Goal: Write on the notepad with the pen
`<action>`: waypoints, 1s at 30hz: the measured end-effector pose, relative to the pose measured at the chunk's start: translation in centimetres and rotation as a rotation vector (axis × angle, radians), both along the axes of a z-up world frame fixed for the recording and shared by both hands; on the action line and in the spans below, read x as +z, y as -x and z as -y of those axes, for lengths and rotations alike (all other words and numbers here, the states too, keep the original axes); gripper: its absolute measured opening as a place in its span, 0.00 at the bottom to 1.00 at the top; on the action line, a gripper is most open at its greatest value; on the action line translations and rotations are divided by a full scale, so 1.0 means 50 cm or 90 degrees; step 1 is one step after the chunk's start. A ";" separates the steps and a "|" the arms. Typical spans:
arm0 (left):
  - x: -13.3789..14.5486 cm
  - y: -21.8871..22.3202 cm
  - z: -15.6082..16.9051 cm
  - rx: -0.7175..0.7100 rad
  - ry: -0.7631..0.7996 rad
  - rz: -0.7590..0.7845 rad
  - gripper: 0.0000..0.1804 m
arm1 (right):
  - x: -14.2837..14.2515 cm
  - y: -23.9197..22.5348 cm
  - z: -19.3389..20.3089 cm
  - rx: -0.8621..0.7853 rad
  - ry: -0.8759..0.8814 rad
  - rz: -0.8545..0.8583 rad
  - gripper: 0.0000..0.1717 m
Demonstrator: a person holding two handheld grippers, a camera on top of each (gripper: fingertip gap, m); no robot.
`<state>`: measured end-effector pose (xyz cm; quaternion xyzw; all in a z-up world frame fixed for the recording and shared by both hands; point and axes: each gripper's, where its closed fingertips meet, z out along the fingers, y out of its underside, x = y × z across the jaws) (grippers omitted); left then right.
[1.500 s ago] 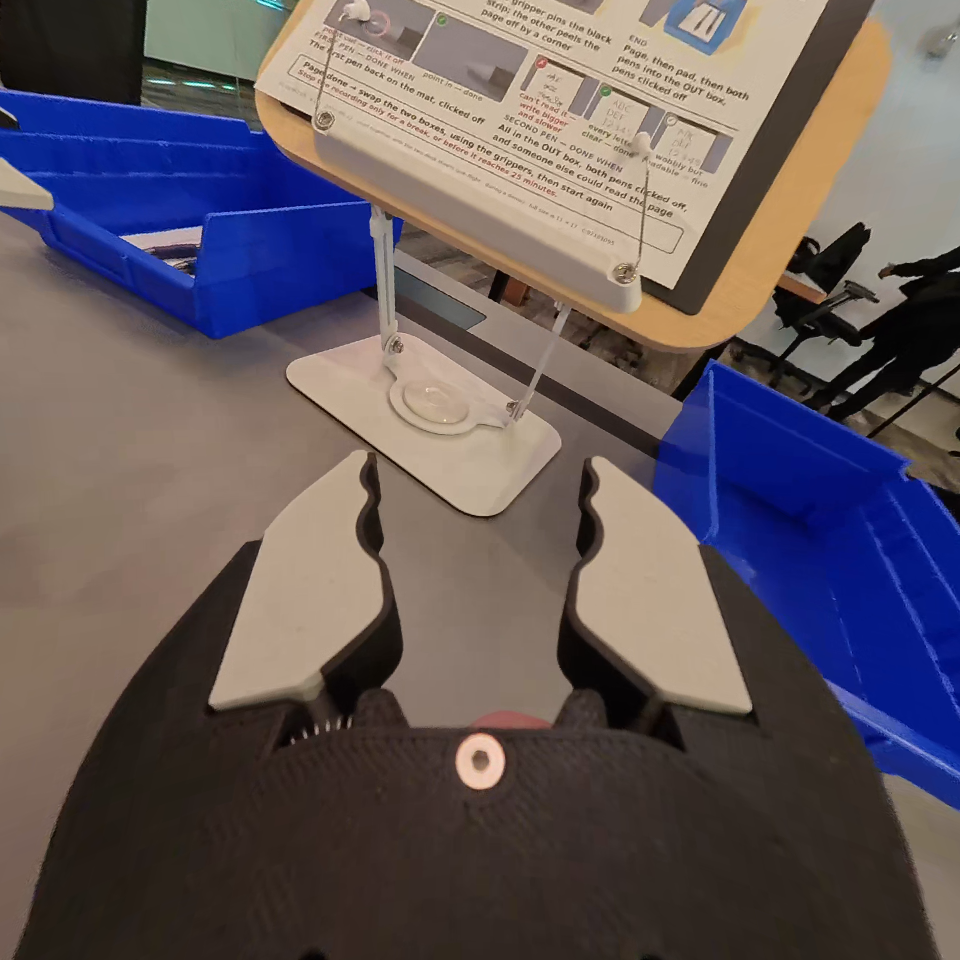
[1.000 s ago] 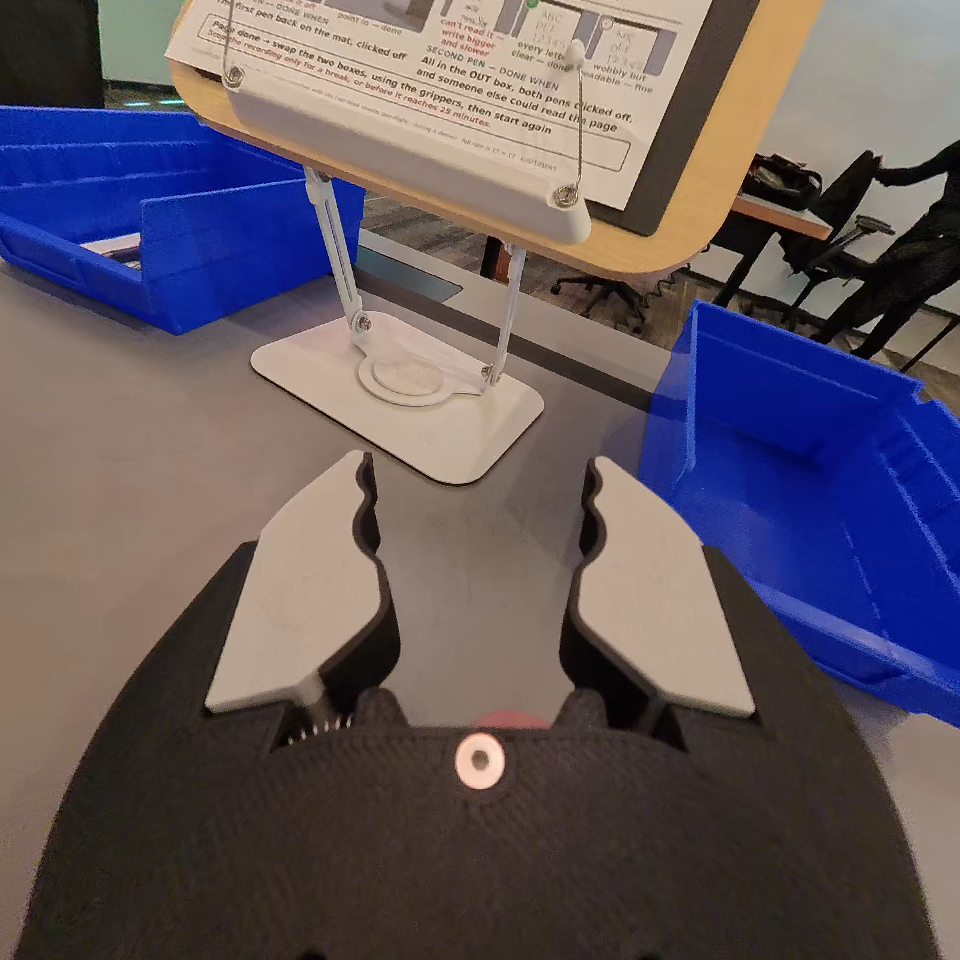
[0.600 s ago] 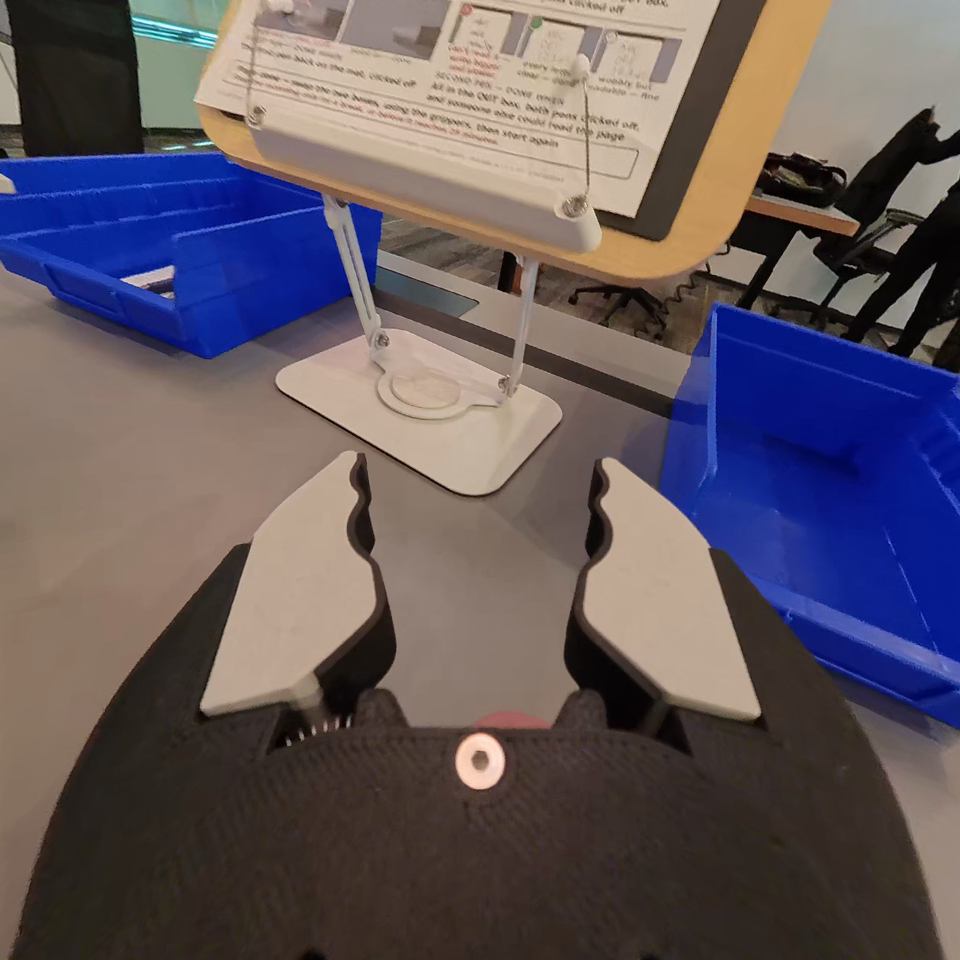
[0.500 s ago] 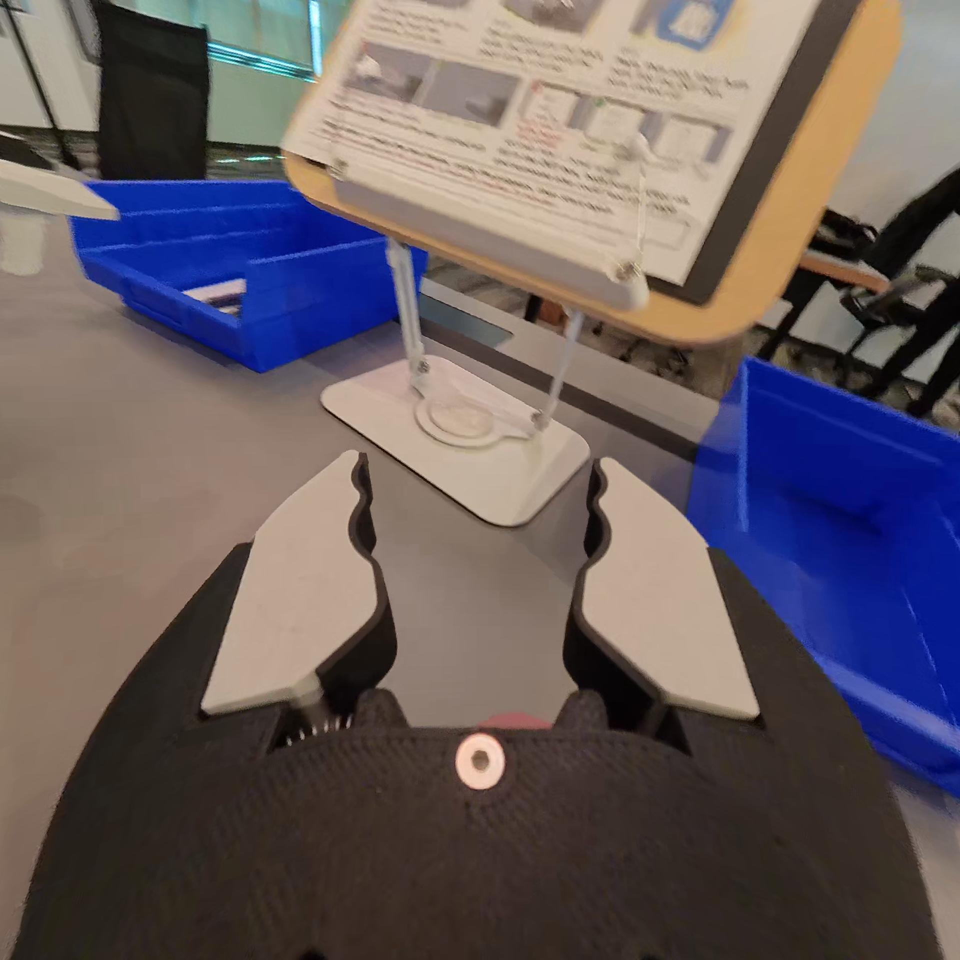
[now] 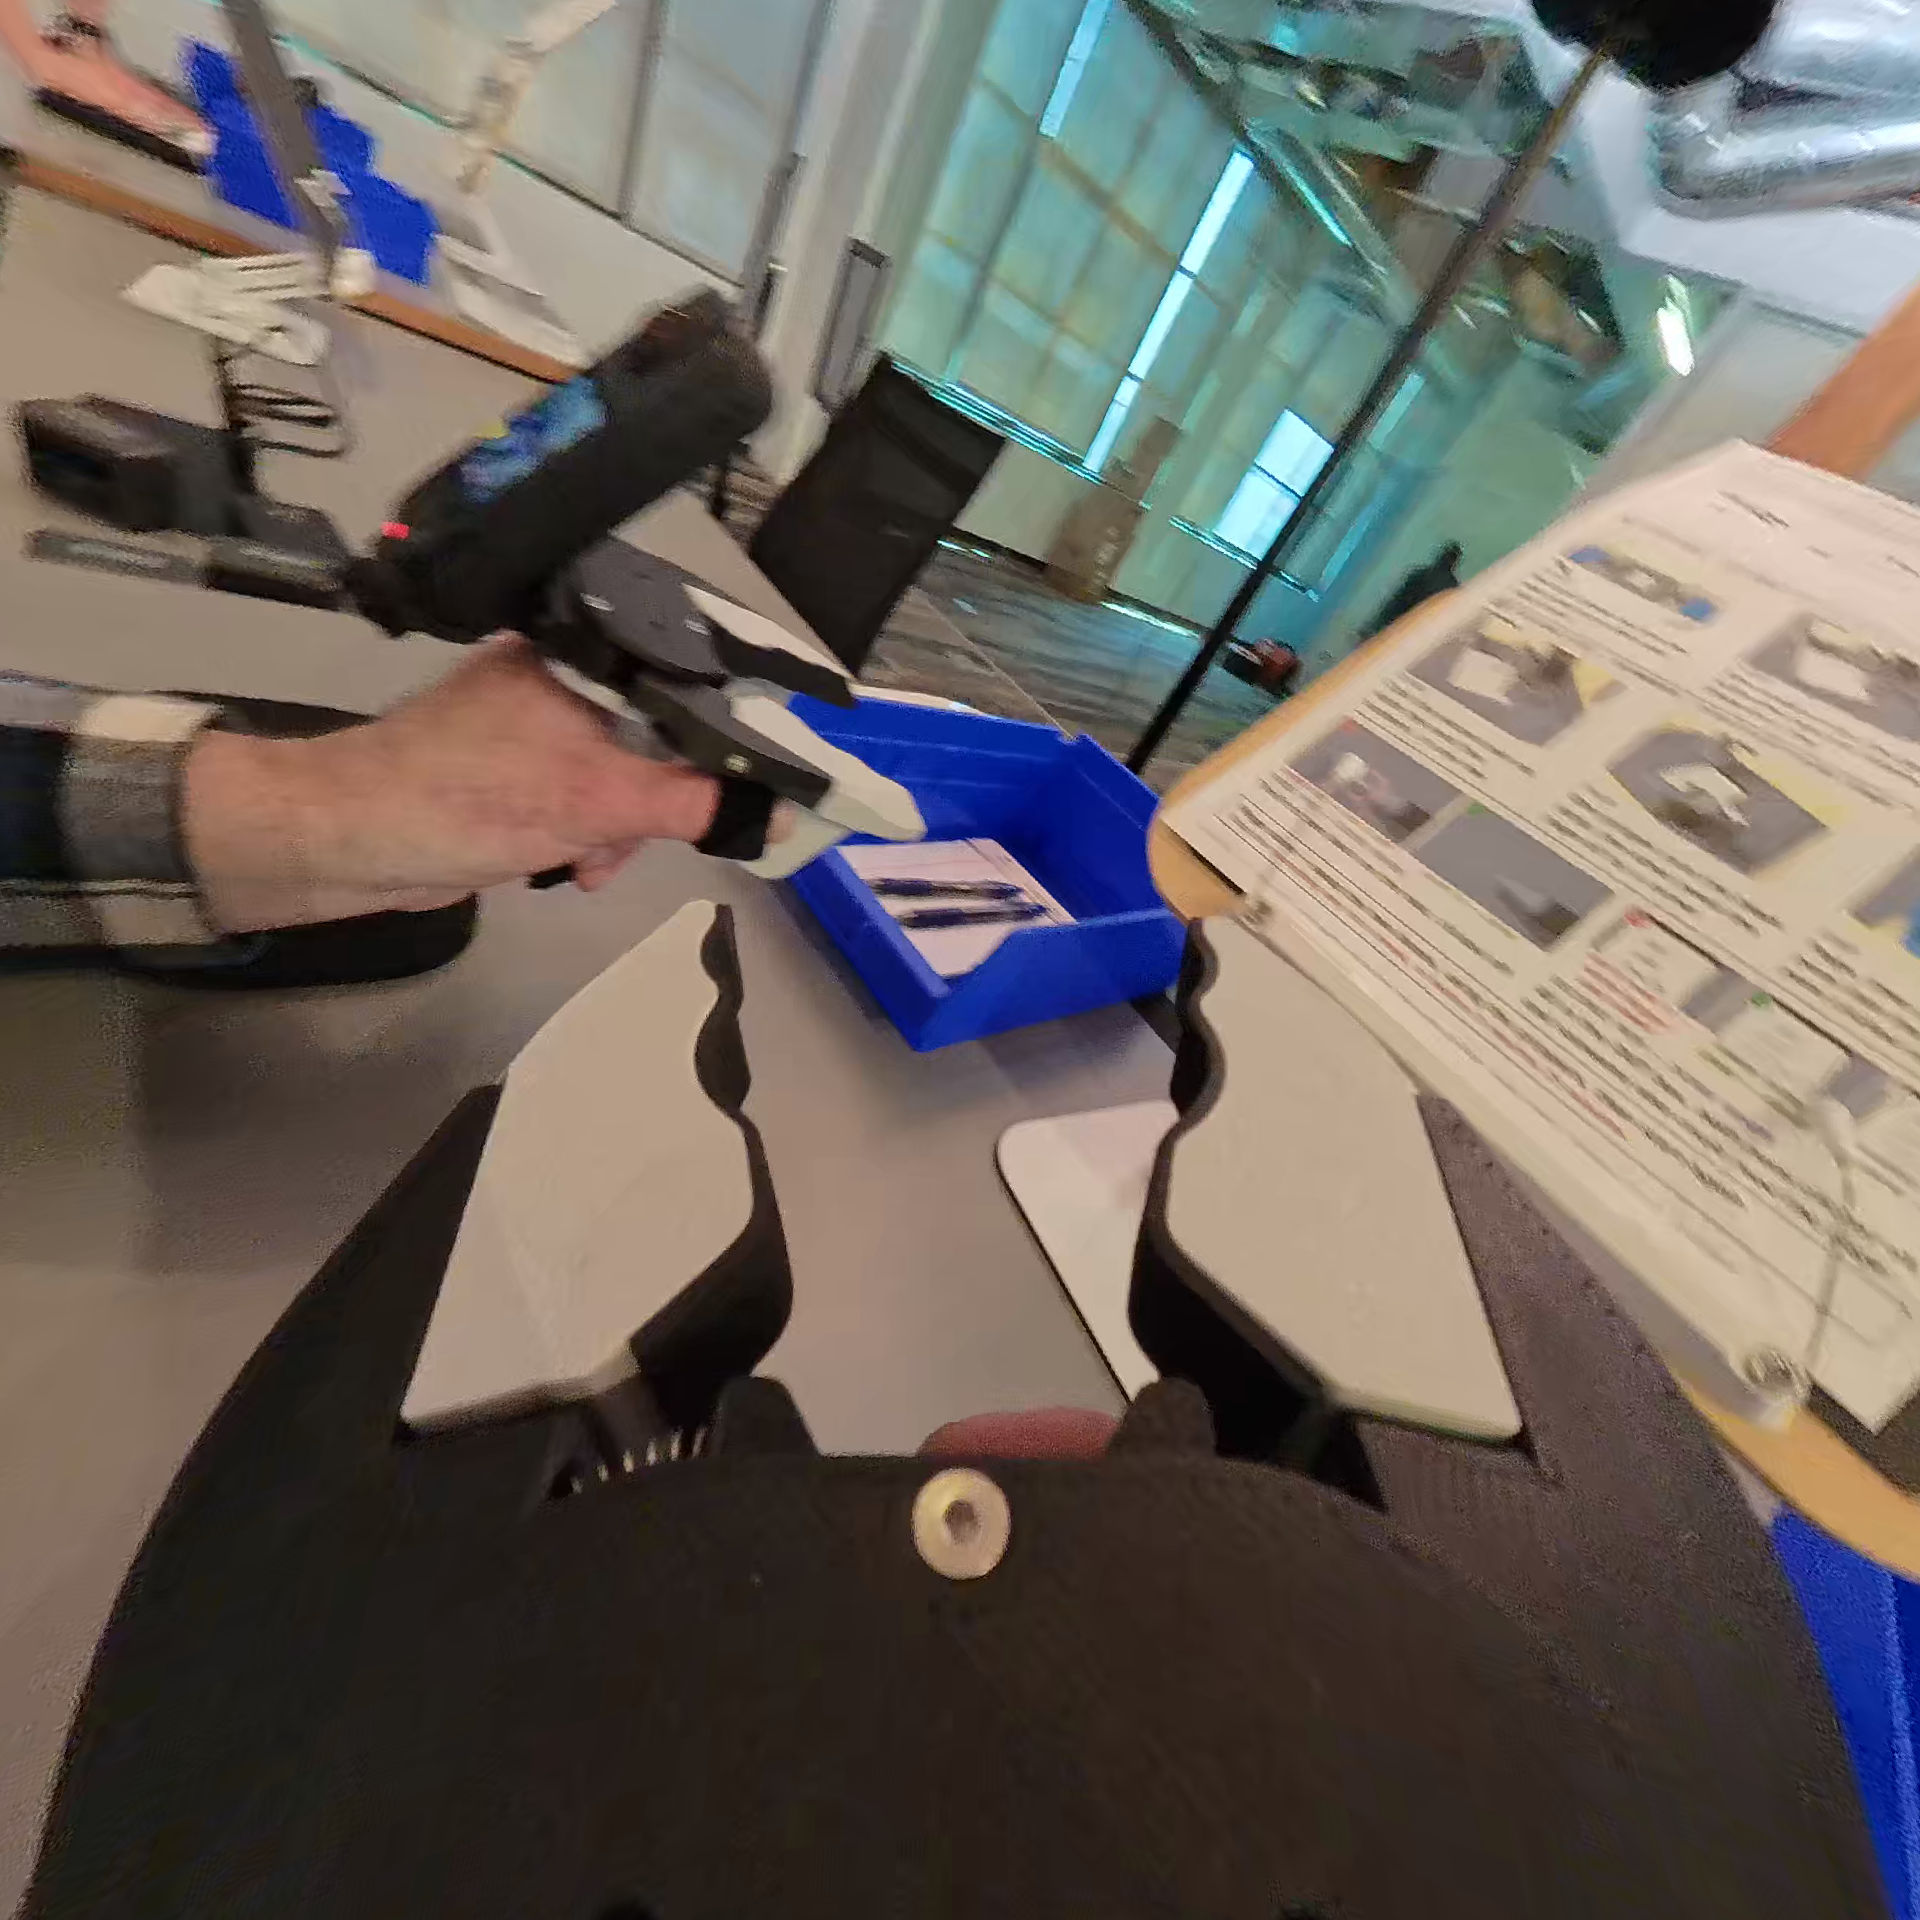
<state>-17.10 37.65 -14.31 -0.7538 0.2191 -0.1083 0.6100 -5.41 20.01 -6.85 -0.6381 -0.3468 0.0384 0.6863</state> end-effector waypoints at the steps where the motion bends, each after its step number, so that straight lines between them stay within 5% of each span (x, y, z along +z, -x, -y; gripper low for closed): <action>1: 0.004 0.000 0.000 -0.002 -0.001 0.004 0.45 | -0.001 -0.022 -0.009 -0.025 0.006 -0.014 0.47; 6: 0.028 -0.019 0.013 -0.018 -0.034 -0.016 0.42 | -0.023 -0.084 -0.019 -0.060 0.028 -0.029 0.45; 16: -0.002 -0.103 0.019 -0.037 -0.019 -0.135 0.43 | -0.047 0.180 0.109 0.257 -0.054 0.243 0.40; 30: -0.033 -0.163 0.042 -0.072 -0.014 -0.173 0.43 | -0.132 0.314 0.146 0.401 -0.052 0.408 0.37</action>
